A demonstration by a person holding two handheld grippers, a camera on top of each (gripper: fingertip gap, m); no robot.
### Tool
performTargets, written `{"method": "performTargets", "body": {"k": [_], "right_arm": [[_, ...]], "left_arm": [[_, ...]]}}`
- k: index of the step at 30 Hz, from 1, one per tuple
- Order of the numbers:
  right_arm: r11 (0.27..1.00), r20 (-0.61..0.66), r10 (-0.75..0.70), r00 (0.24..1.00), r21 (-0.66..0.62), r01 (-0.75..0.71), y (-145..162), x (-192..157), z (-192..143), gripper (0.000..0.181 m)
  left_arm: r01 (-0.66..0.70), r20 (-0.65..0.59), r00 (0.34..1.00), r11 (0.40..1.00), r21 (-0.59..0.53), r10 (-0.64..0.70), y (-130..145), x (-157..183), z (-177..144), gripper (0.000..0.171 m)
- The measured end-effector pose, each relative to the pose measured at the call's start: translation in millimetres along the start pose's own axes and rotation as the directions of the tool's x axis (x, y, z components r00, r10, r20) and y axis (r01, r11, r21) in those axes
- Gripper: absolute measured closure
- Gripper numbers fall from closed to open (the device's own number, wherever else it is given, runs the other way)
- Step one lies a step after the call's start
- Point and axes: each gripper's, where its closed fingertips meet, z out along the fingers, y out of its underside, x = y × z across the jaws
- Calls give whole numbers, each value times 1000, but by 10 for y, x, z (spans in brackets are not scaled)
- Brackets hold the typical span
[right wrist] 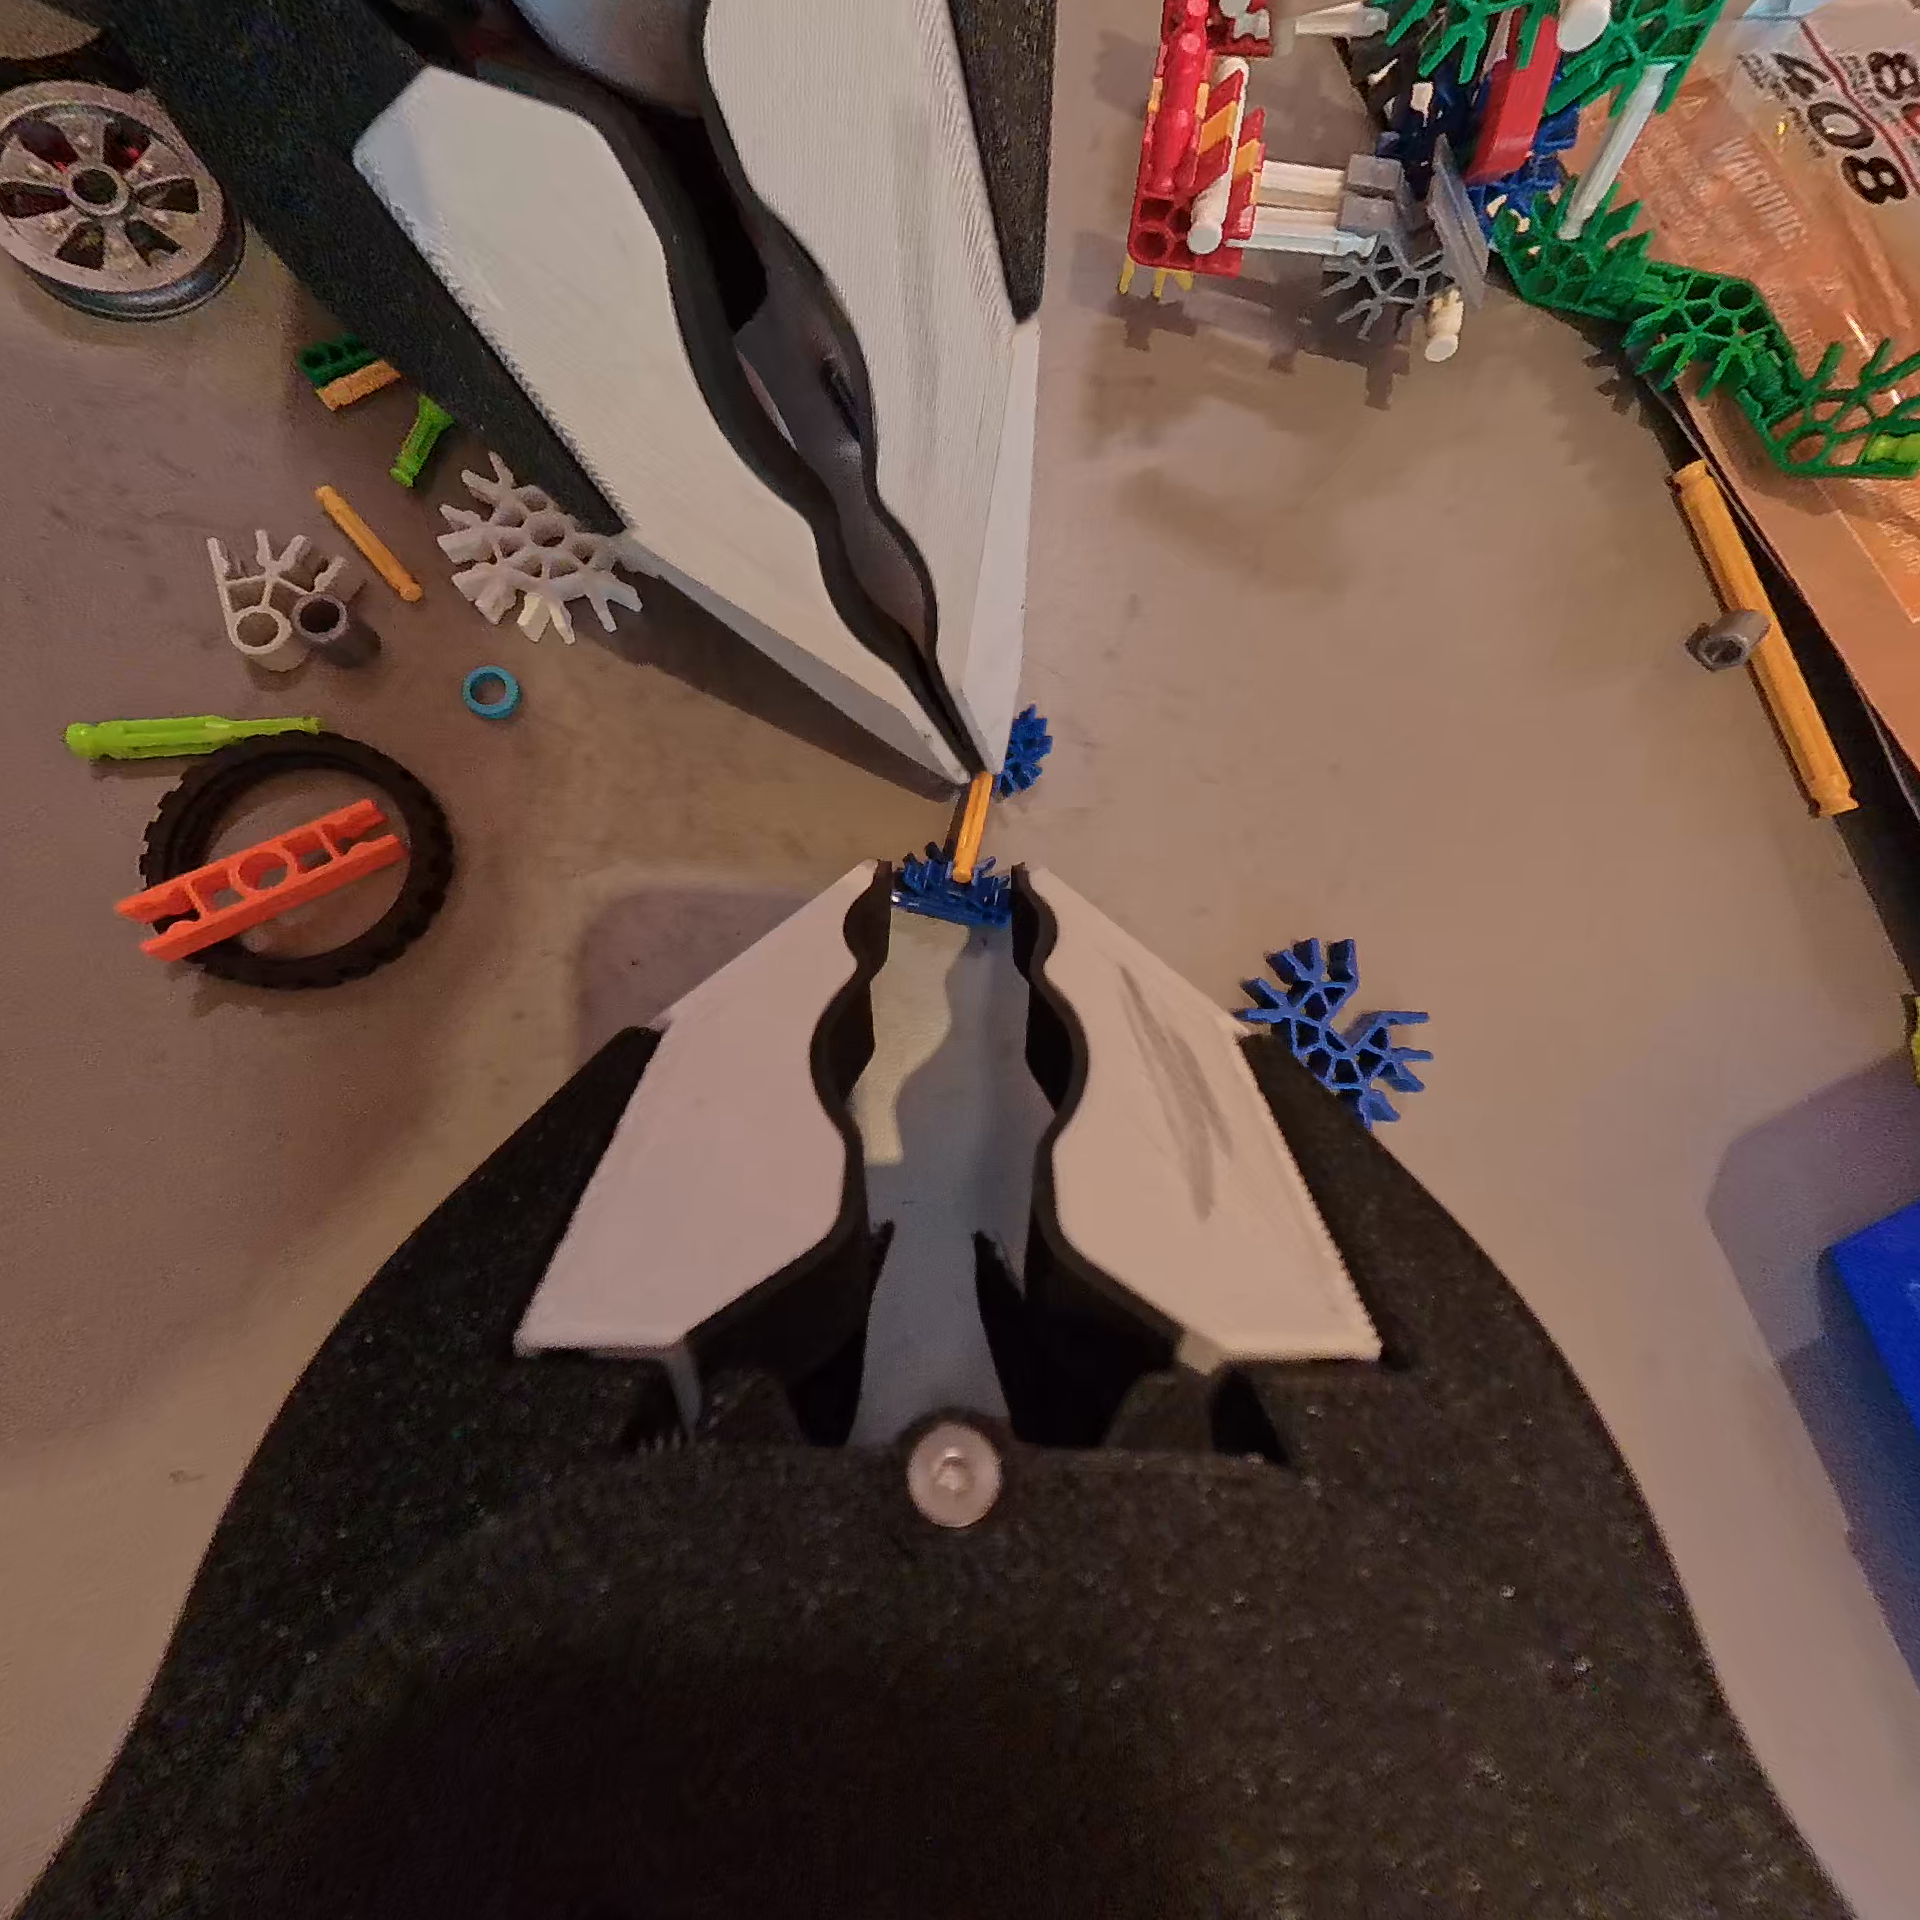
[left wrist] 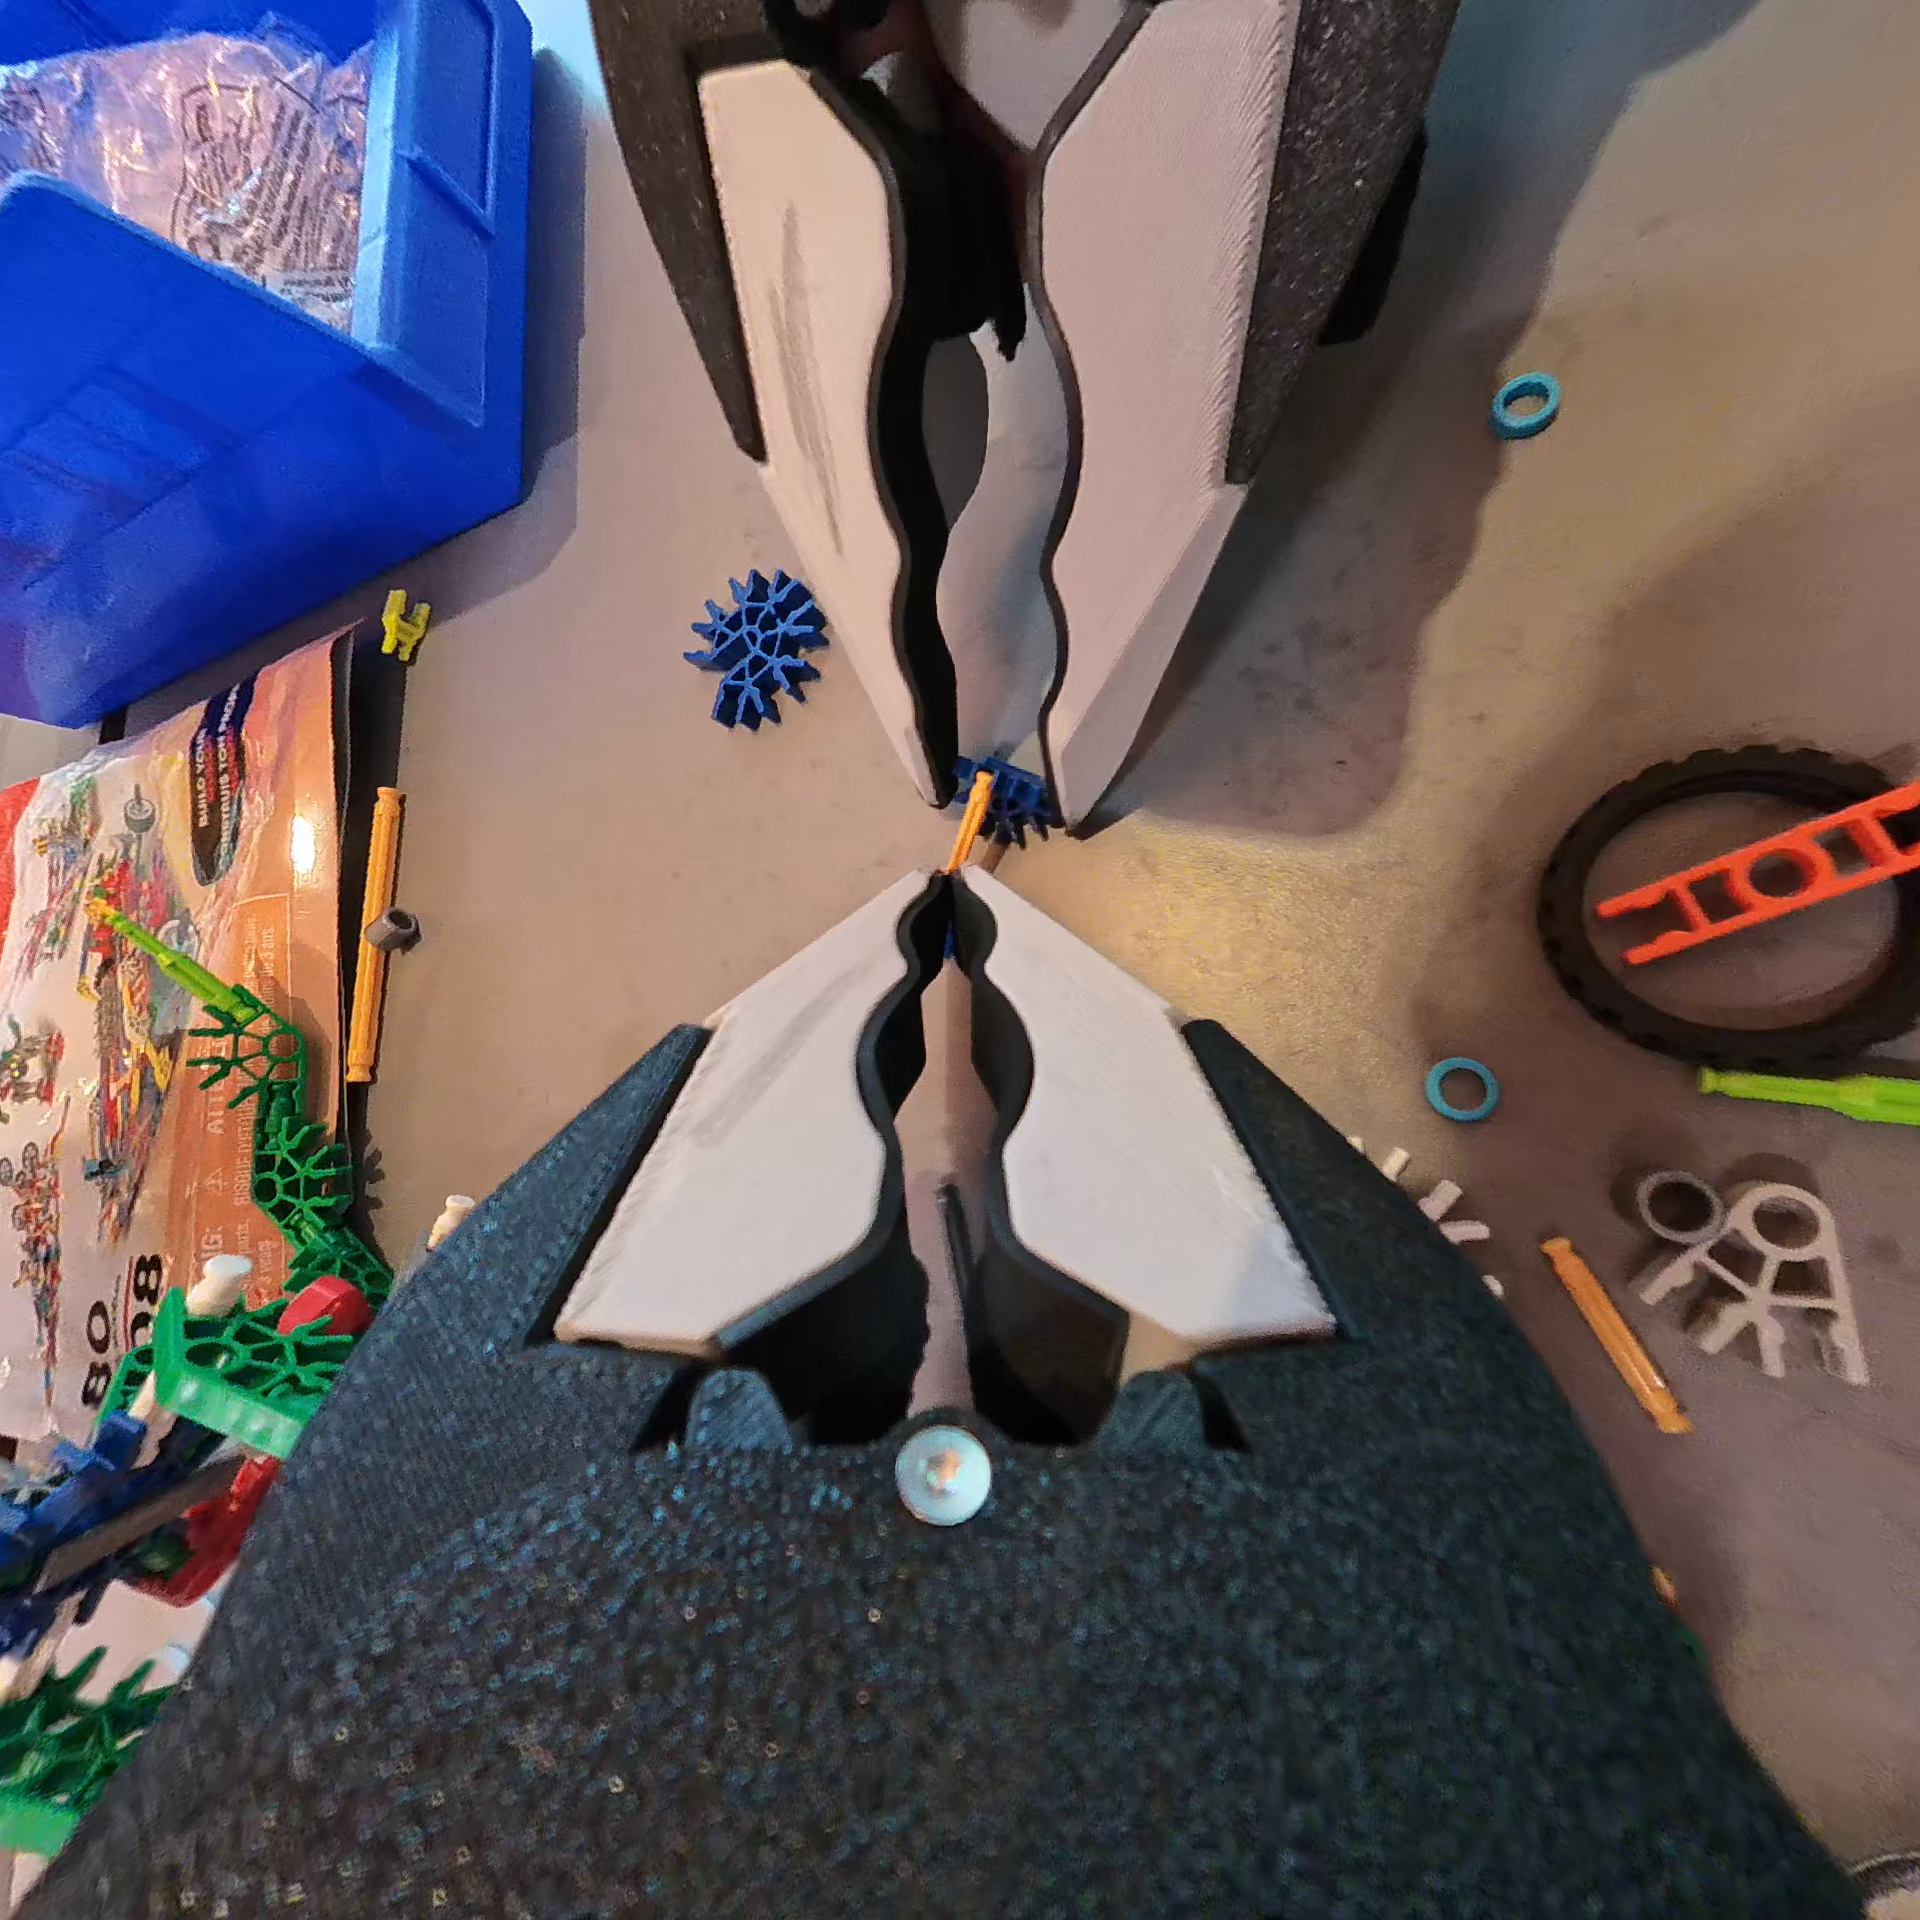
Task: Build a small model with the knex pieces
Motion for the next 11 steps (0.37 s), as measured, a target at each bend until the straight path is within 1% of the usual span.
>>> {"method": "performTargets", "body": {"k": [3,6,9,11], "right_arm": [[1000,4,-2,1000,1,2,-3,-8,1,159],[1000,10,-7,1000,3,7,-8,-24,3,159],[1000,16,-15,1000,5,15,-16,-41,5,159],[1000,21,-23,1000,6,22,-23,-60,10,159]], "left_arm": [[-3,-1,1000,1000,21,3,-30,-3,-23,169],[-18,-8,1000,1000,13,18,-17,23,-9,158],[-33,-25,999,999,8,33,-11,76,22,159],[-41,-29,999,999,9,41,-19,98,39,164]]}}
